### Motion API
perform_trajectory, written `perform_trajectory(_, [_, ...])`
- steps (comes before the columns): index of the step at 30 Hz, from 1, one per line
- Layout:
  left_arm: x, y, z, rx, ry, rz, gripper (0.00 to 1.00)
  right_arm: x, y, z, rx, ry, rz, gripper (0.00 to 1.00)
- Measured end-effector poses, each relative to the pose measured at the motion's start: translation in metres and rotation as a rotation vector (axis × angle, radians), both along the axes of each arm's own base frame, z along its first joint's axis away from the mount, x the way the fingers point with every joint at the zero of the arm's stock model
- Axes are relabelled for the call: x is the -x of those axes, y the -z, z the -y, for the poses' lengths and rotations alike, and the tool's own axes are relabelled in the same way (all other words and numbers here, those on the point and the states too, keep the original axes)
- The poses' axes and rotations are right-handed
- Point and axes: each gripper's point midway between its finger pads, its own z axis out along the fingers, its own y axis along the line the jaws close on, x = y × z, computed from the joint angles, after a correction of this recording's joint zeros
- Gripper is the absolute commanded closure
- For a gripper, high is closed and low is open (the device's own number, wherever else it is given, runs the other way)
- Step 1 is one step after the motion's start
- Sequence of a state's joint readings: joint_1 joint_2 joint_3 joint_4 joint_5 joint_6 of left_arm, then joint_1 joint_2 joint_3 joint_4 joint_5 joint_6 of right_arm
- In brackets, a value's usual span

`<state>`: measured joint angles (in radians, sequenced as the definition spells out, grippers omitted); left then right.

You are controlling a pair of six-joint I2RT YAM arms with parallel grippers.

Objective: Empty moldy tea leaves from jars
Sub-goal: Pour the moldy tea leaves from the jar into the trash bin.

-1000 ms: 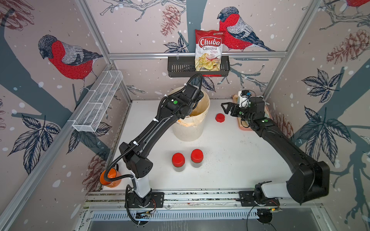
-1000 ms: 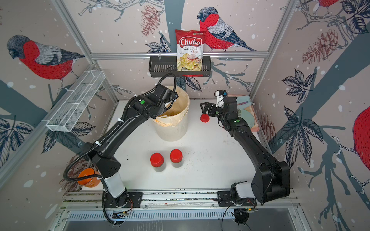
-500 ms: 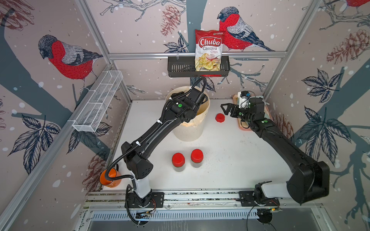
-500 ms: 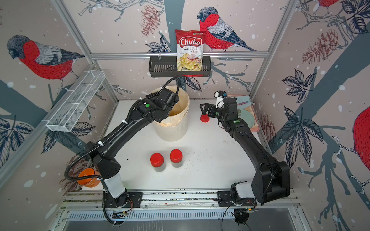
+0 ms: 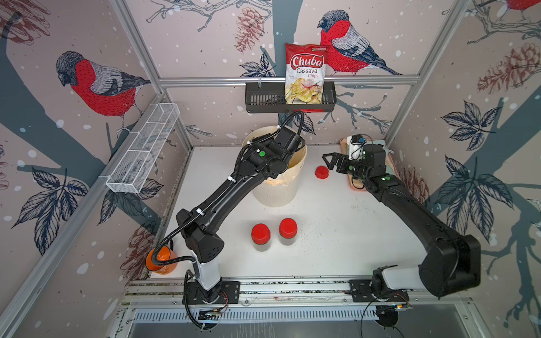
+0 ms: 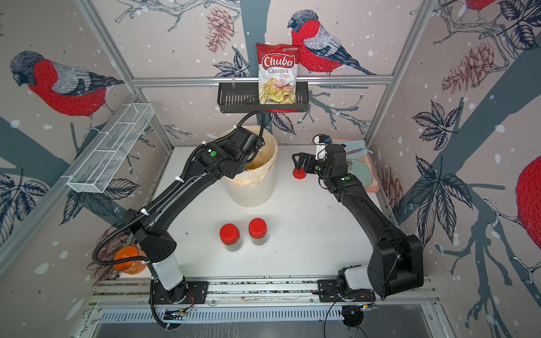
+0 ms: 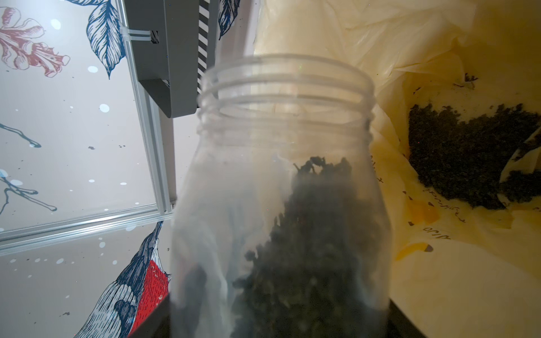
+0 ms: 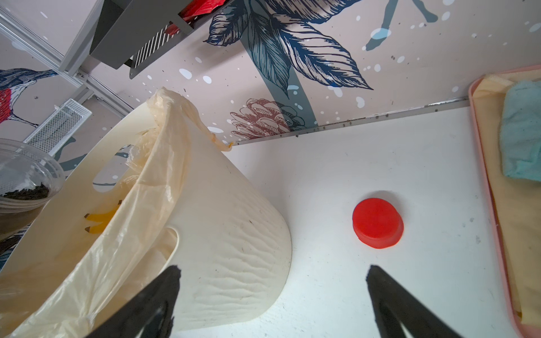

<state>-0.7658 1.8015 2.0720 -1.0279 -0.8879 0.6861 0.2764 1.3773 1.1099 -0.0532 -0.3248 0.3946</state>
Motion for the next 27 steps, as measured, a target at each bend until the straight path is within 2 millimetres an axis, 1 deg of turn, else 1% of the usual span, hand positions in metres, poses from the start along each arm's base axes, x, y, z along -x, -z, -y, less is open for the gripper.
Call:
perform_trajectory(6, [-0.004,0.01,0.0,-0.002,0.004,-0.032,0.54,0.0,0.001,0.0,0.001,0.0,-0.002,0.01])
perform_trajectory(13, [-0.009,0.017,0.0,0.038,0.018,-0.067,0.55,0.001,0.001,0.0,0.001,0.0,-0.002,0.01])
perform_trajectory(15, [-0.01,0.016,-0.001,0.058,0.023,-0.075,0.55,0.002,0.002,0.0,0.001,0.0,-0.003,0.01])
perform_trajectory(19, [-0.007,0.007,0.004,0.119,0.062,-0.078,0.55,0.002,0.002,0.0,-0.001,-0.005,-0.004,0.0])
perform_trajectory(22, [-0.007,0.001,0.001,0.164,0.077,-0.076,0.55,0.003,0.002,-0.002,-0.006,-0.017,-0.005,0.01])
perform_trajectory(27, [-0.008,0.0,-0.001,0.236,0.102,-0.099,0.56,0.004,-0.001,-0.004,-0.014,-0.03,0.004,0.01])
